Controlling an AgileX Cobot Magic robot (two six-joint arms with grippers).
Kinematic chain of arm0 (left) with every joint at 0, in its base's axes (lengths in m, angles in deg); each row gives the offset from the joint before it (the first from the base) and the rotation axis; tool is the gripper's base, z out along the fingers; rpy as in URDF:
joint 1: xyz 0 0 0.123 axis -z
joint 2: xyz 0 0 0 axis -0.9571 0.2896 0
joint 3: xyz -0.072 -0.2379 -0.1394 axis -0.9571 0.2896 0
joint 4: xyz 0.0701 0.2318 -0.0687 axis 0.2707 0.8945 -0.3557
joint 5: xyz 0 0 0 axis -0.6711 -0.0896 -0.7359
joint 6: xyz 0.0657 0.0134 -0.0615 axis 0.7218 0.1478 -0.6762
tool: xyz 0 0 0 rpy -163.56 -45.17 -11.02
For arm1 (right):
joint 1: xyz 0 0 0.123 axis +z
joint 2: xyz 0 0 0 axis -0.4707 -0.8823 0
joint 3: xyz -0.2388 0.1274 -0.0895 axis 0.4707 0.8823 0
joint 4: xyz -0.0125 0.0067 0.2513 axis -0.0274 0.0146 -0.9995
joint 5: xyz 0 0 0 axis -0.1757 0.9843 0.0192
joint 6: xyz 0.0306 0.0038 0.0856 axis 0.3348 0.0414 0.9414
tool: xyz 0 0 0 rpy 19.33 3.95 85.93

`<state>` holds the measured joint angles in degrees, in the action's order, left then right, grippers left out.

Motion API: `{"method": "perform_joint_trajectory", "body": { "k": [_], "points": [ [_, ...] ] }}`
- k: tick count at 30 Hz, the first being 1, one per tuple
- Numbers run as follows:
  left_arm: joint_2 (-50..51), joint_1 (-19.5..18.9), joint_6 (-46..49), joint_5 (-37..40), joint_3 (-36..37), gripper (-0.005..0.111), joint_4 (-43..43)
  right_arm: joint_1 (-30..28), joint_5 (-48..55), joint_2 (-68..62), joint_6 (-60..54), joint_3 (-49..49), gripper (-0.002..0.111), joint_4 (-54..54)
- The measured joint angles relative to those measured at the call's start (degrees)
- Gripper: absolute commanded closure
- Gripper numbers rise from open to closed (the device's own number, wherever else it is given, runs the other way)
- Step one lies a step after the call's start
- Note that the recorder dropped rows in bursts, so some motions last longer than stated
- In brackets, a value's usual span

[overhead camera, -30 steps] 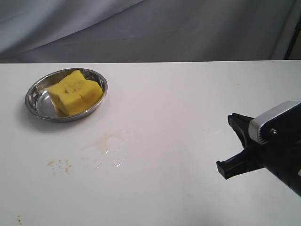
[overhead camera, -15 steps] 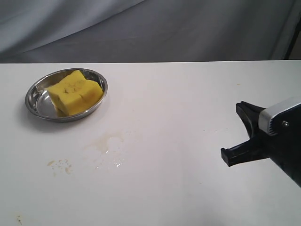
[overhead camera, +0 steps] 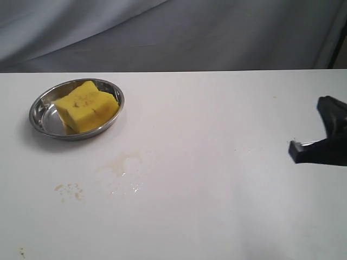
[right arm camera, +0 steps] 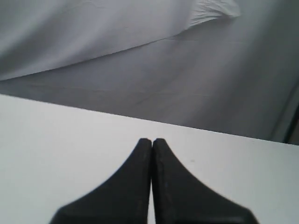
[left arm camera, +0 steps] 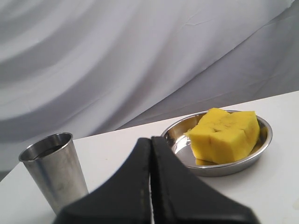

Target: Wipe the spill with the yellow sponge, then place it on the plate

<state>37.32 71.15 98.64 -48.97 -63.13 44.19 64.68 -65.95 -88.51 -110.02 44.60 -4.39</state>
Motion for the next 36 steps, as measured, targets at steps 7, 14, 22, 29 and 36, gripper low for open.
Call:
{"method": "perform_joint_trajectory", "body": {
  "k": [7, 14, 22, 29, 36],
  "points": [
    [0.0, 0.0, 0.0, 0.0, 0.0, 0.107, 0.0, -12.5, 10.7, 12.4, -4.2, 0.0, 0.108, -1.9],
    [0.0, 0.0, 0.0, 0.0, 0.0, 0.107, 0.0, -31.6, 28.6, 24.2, -4.6, 0.0, 0.108, 1.3],
    [0.0, 0.0, 0.0, 0.0, 0.0, 0.107, 0.0, -48.3, 41.7, 37.8, -5.3, 0.0, 0.108, 5.6],
    [0.0, 0.0, 0.0, 0.0, 0.0, 0.107, 0.0, -50.8, 45.0, 40.9, -6.7, 0.0, 0.108, 6.9],
    [0.0, 0.0, 0.0, 0.0, 0.0, 0.107, 0.0, -50.8, 45.4, 40.9, -4.8, 0.1, 0.108, 9.0]
  ]
}}
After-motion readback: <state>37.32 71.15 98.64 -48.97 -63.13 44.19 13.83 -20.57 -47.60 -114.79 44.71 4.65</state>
